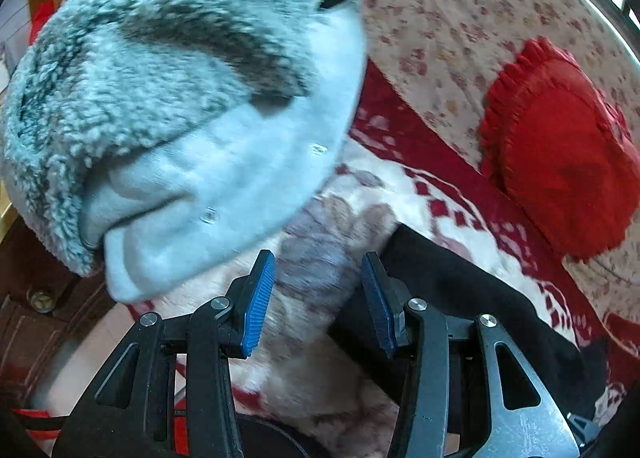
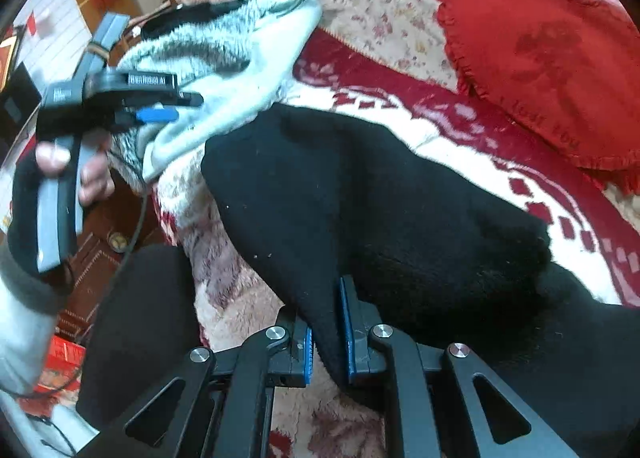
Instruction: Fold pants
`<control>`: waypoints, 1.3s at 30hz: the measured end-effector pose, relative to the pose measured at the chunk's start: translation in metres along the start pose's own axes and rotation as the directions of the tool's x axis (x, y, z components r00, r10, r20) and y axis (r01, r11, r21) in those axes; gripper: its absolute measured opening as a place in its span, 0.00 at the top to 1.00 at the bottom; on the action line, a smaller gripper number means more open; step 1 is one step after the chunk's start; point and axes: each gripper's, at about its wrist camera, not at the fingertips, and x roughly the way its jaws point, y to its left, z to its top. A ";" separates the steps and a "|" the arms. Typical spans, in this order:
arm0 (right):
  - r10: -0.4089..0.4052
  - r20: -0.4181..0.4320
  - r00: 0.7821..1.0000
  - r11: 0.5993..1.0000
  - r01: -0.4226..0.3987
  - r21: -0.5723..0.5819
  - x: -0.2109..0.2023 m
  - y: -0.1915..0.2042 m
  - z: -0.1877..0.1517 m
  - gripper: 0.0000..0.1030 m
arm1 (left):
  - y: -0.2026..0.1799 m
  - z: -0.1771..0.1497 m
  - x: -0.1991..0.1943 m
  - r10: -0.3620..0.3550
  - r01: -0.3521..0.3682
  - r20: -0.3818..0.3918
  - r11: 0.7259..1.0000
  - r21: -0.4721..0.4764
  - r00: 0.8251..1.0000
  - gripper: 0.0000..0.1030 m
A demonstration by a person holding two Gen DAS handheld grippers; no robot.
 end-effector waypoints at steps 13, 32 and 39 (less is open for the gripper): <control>-0.092 0.134 0.987 0.941 0.042 0.335 -0.083 -0.088 -0.016 0.75 | -0.104 -0.064 0.013 -0.090 0.108 -0.087 0.968 0.228 0.992 0.57; -0.124 0.094 0.988 0.911 0.075 0.406 -0.028 -0.132 0.018 0.93 | -0.119 -0.077 0.034 -0.031 0.051 -0.076 0.962 0.267 0.997 0.55; -0.293 0.152 0.944 0.751 0.129 0.648 -0.129 -0.173 -0.075 0.69 | -0.118 -0.079 0.032 -0.039 0.057 -0.076 0.968 0.245 0.996 0.55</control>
